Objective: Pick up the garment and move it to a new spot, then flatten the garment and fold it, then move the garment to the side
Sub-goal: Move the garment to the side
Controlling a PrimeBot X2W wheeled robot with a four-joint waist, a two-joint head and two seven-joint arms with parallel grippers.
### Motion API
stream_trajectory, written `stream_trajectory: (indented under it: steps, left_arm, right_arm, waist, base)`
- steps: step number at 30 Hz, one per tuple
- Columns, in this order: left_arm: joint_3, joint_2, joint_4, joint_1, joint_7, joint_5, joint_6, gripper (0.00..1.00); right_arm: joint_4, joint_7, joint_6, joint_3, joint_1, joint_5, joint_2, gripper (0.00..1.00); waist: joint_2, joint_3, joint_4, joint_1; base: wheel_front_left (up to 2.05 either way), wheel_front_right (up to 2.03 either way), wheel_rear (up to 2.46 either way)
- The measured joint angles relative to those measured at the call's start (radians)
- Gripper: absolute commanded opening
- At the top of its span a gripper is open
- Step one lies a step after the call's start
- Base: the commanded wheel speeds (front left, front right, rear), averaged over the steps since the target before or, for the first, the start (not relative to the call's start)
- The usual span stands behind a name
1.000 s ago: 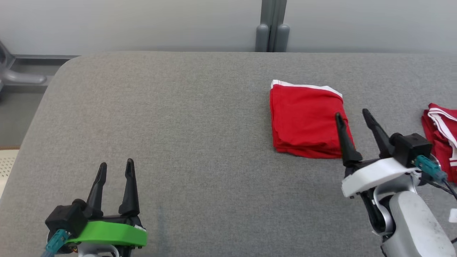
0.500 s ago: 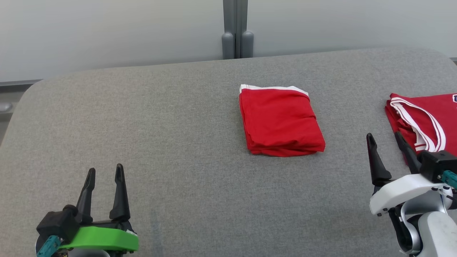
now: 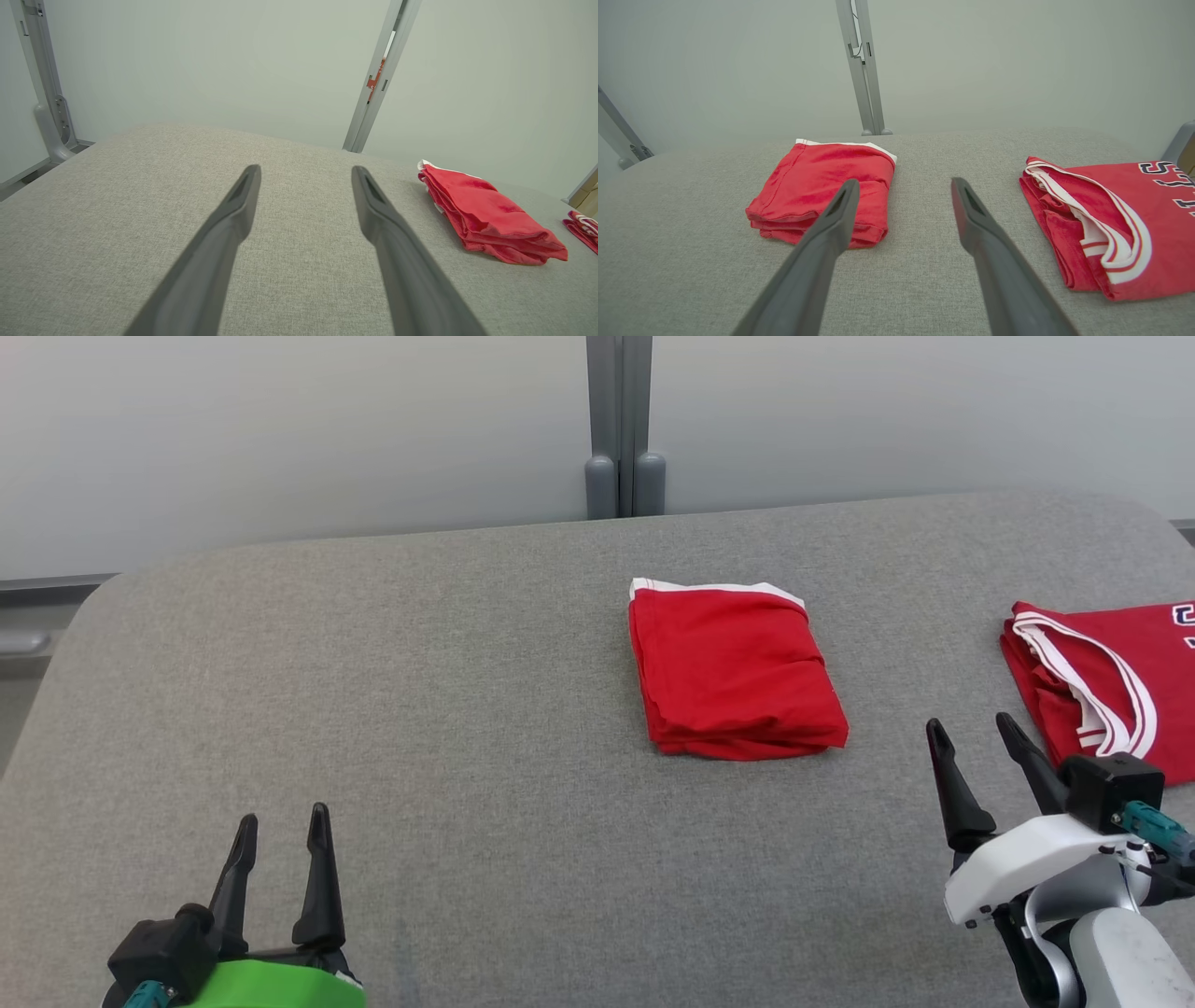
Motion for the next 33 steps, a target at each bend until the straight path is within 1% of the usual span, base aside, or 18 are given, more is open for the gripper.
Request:
stream_trajectory:
  steps: [9, 20, 24, 28, 33]
  left_arm:
    - [-0.002, 0.0, 0.002, 0.0, 0.0, -0.001, 0.0, 1.0]
    - [-0.004, -0.001, 0.003, -0.001, 0.0, -0.001, 0.0, 1.0]
    - [-0.002, -0.001, -0.002, -0.003, 0.0, 0.0, 0.0, 1.0]
    - [-0.002, -0.002, -0.013, -0.019, 0.0, 0.003, 0.0, 1.0]
    - [-0.018, -0.004, -0.025, -0.062, 0.0, 0.005, 0.0, 1.0]
  right_arm:
    - [0.002, -0.001, 0.0, -0.006, 0.008, 0.001, 0.001, 1.0]
    - [0.014, 0.013, 0.0, -0.008, 0.009, -0.002, 0.02, 1.0]
    - [0.015, 0.033, 0.0, -0.005, -0.032, 0.007, 0.018, 1.0]
    - [0.049, 0.107, 0.0, -0.021, -0.159, 0.035, 0.017, 1.0]
    - [0.173, 0.257, -0.001, -0.03, -0.325, 0.081, -0.003, 1.0]
  waist:
    - [0.0, 0.004, 0.015, 0.0]
    - [0.0, 0.009, 0.031, 0.0]
    - [0.0, 0.021, 0.033, 0.0]
    - [0.0, 0.047, 0.033, 0.0]
    - [0.0, 0.085, 0.044, 0.0]
  base:
    - [0.0, 0.0, 0.0]
    - [0.0, 0.0, 0.0]
    - [0.0, 0.0, 0.0]
    - [0.0, 0.0, 0.0]
    - [0.0, 0.0, 0.0]
